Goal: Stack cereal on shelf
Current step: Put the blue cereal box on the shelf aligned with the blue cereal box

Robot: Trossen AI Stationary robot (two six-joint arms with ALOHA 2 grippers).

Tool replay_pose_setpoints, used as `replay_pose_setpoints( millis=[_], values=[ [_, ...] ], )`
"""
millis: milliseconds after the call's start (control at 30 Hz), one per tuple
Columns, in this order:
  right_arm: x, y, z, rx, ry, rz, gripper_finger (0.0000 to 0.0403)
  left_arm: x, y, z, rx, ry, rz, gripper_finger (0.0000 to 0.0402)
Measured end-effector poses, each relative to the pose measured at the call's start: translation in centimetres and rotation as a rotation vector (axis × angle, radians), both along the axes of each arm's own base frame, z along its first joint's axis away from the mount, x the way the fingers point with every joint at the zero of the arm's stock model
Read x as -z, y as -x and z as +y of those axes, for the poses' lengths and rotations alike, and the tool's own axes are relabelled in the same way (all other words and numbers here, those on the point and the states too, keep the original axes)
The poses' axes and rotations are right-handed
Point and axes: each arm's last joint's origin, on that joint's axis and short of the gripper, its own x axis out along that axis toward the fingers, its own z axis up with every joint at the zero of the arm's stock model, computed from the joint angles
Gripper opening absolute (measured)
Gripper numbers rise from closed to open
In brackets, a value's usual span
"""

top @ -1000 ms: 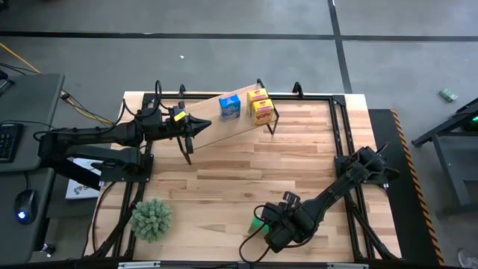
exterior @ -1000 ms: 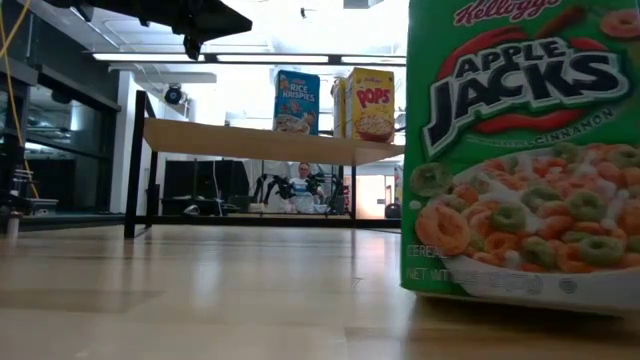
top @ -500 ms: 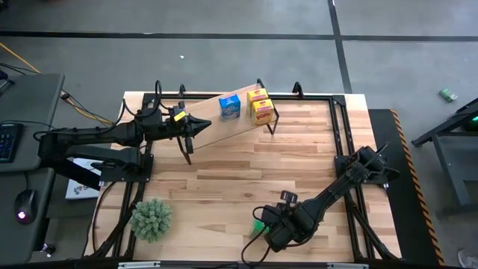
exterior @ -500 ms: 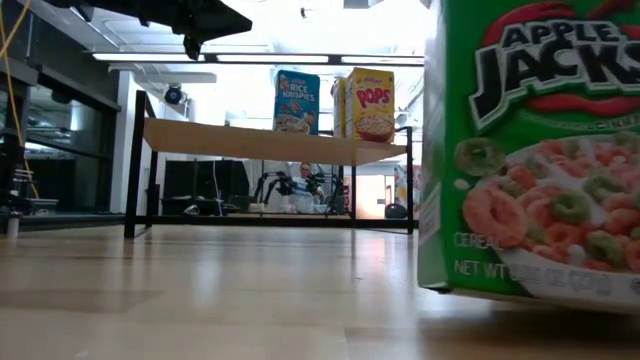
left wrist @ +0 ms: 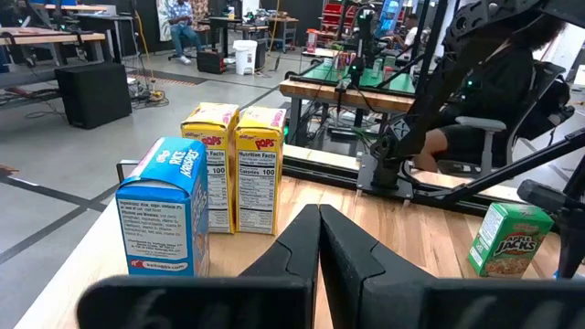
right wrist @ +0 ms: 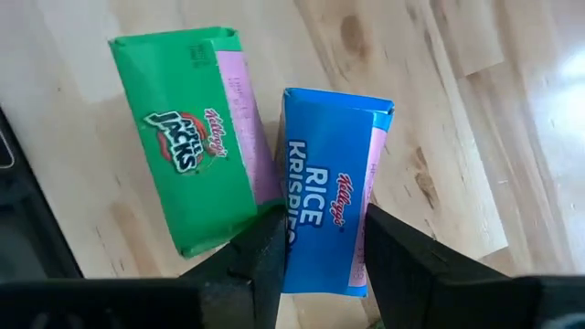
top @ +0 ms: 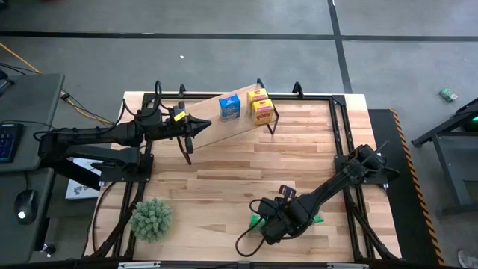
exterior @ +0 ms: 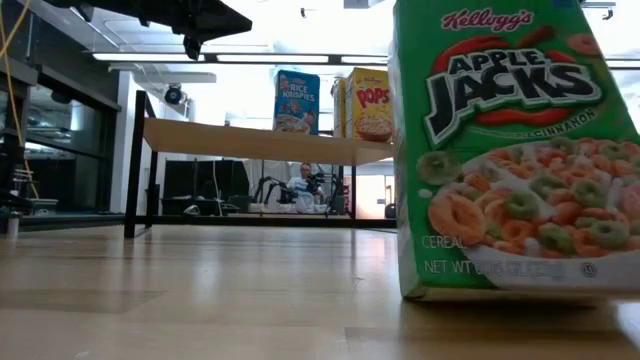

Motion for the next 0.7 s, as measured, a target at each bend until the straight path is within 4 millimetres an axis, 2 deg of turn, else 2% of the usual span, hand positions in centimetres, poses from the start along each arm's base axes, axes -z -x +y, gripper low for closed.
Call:
replay_pose_setpoints(
  millis=[333,700],
  values=[
    [-0.06,-0.26,-0.54,-0.050,0.004,0.021,0.0130,0.00,0.00,0.00,0.000,0.000,0.000,0.0003],
    [-0.20,-0.73,-0.57,-0.111,0.087,-0.053,0.0130,0.00,0.00,0.00,0.000,0.000,0.000,0.0003]
  ],
)
